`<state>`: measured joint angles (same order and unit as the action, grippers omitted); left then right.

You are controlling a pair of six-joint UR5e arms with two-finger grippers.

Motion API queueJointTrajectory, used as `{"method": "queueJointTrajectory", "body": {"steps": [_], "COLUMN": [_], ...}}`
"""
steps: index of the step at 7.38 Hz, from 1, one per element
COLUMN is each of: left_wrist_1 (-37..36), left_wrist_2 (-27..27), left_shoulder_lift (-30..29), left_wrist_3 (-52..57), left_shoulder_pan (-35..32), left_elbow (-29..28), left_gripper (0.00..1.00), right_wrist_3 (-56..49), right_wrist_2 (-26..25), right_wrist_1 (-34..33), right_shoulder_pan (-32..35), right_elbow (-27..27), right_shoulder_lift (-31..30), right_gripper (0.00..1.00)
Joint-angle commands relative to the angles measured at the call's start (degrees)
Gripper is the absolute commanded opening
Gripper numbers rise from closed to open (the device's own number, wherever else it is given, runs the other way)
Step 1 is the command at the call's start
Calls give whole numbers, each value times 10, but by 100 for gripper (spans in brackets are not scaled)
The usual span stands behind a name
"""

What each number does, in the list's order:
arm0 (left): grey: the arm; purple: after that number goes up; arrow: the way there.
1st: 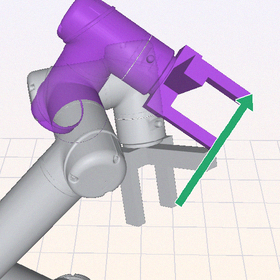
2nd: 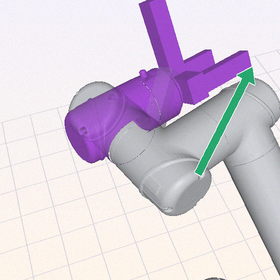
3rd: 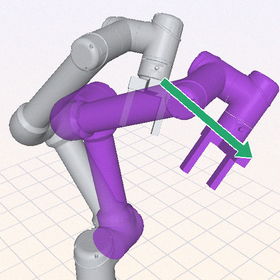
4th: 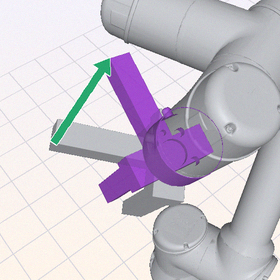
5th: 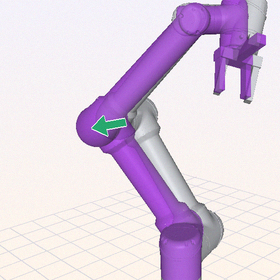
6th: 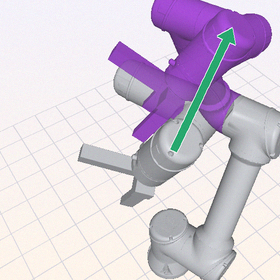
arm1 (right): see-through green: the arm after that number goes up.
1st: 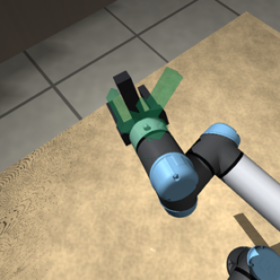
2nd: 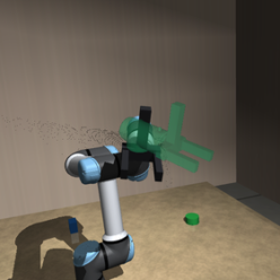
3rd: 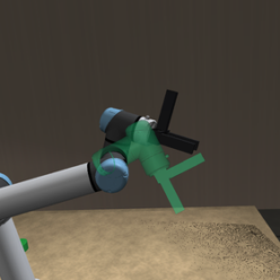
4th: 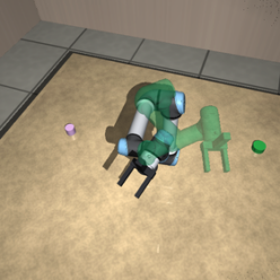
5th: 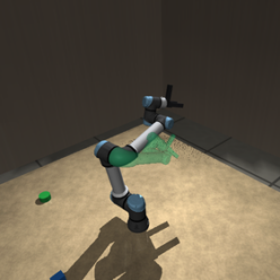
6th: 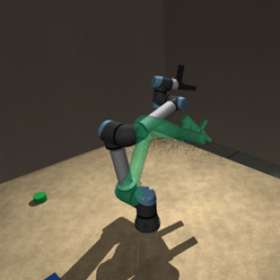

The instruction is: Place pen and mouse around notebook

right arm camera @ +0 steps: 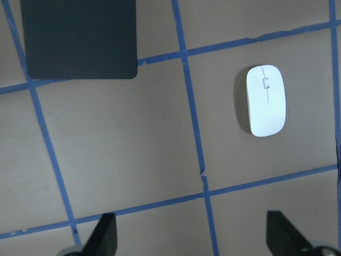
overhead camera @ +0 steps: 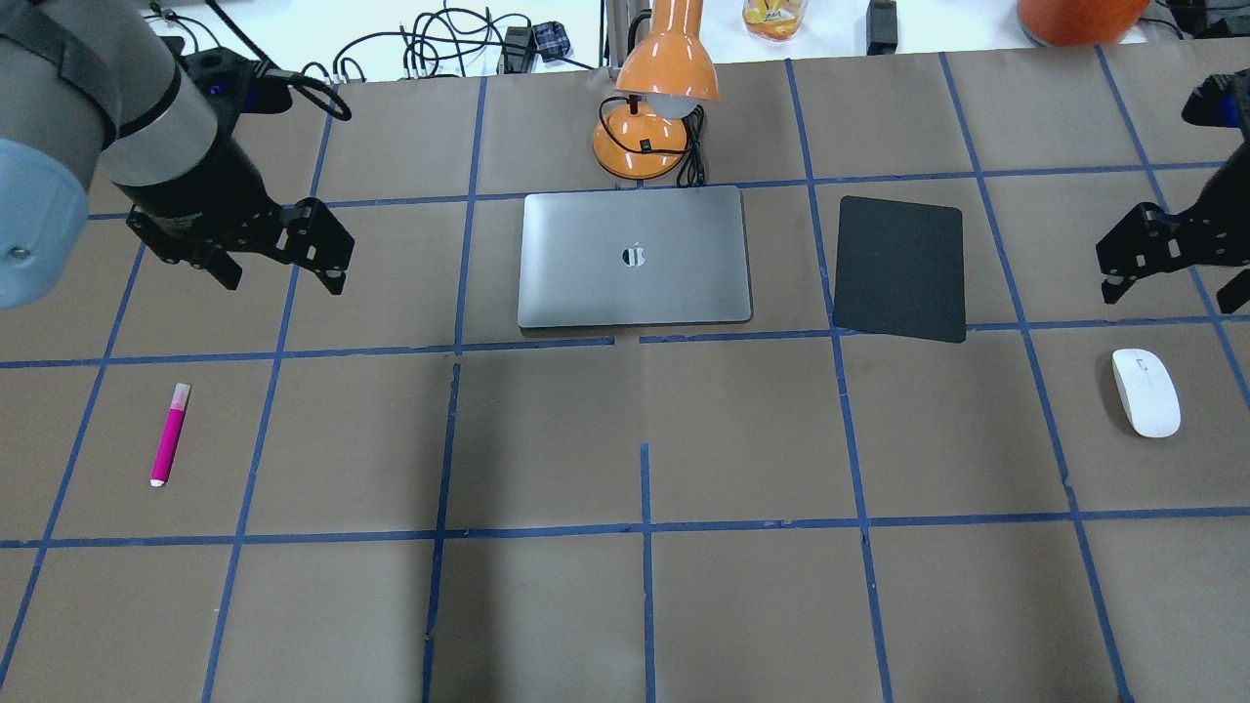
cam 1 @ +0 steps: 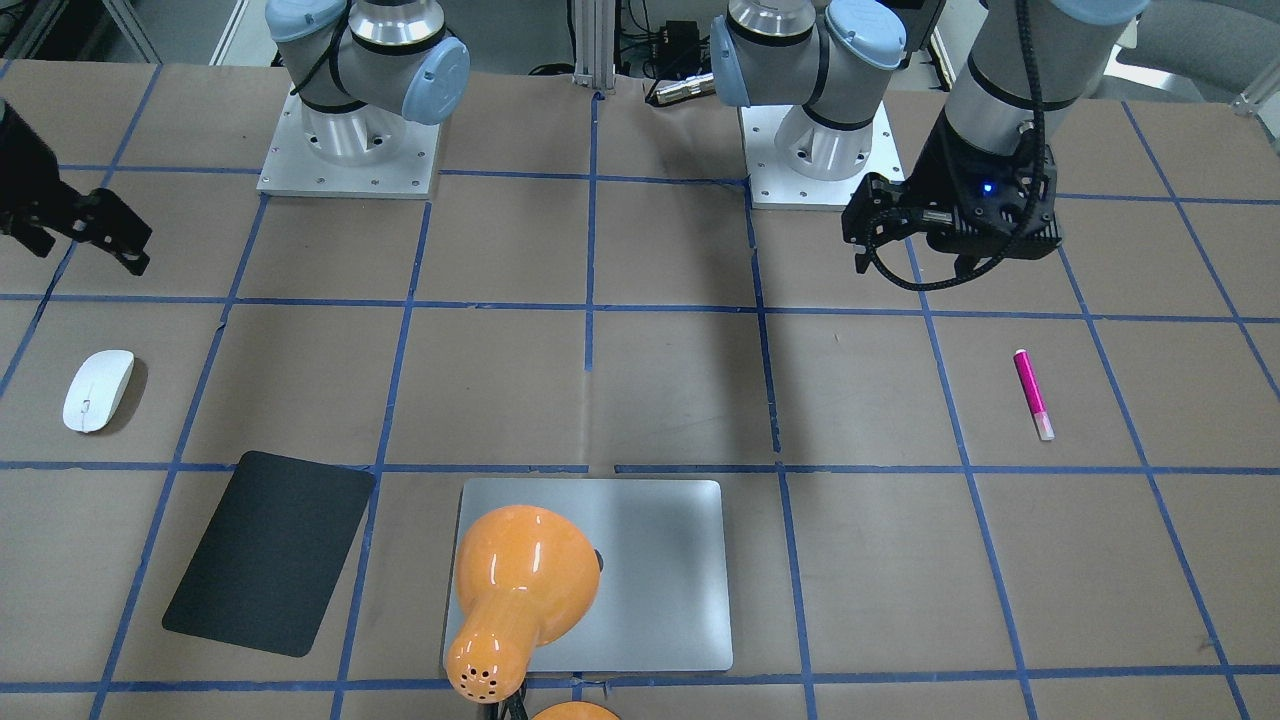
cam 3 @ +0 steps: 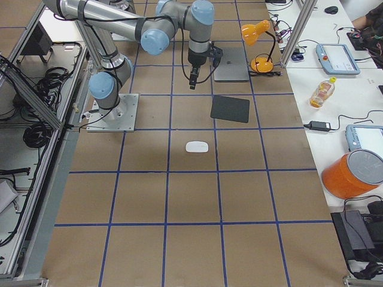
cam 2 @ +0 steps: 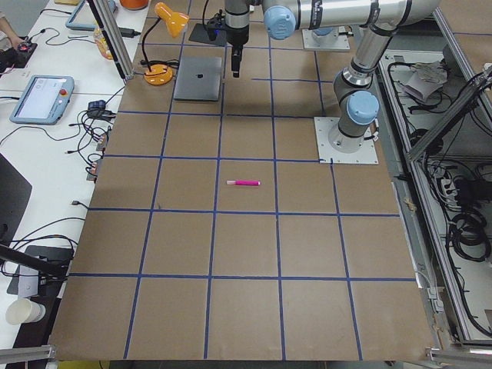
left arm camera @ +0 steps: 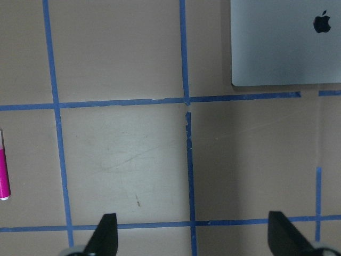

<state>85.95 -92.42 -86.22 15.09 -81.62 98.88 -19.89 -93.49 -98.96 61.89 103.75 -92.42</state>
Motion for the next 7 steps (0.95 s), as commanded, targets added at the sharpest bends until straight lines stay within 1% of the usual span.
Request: {"method": "queueJointTrajectory", "body": {"steps": [1,2,3,4,5,6,7], "left_wrist_1": [-31,-65,-107,-129,-138,-220,-312], "left_wrist_2": [-7,-7,-7,-4,3,14,12], "left_shoulder_lift": [10,9,3,-6,-15,-32,-51], "left_wrist_3": [161,232,245,255,295,324,327], "left_shoulder_pan": [113,159,196,239,275,297,301], "left_elbow": [51,81,116,136,148,184,231], "left_gripper": [100,100,100,100,100,100,100], "right_wrist_3": [-139,-154,-184,-180,-181,-169,-168], "right_wrist_2": [14,42,51,51,49,39,38], "right_wrist_1": [-83,-107,-162,-190,-205,-258,-267], "right_shoulder_pan": [-83,-104,-113,-113,-113,-113,-114], "right_elbow": [9,24,41,49,50,50,50], "right_shoulder_lift": [70,99,117,136,162,207,222], "right_gripper": [100,100,100,100,100,100,100]}}
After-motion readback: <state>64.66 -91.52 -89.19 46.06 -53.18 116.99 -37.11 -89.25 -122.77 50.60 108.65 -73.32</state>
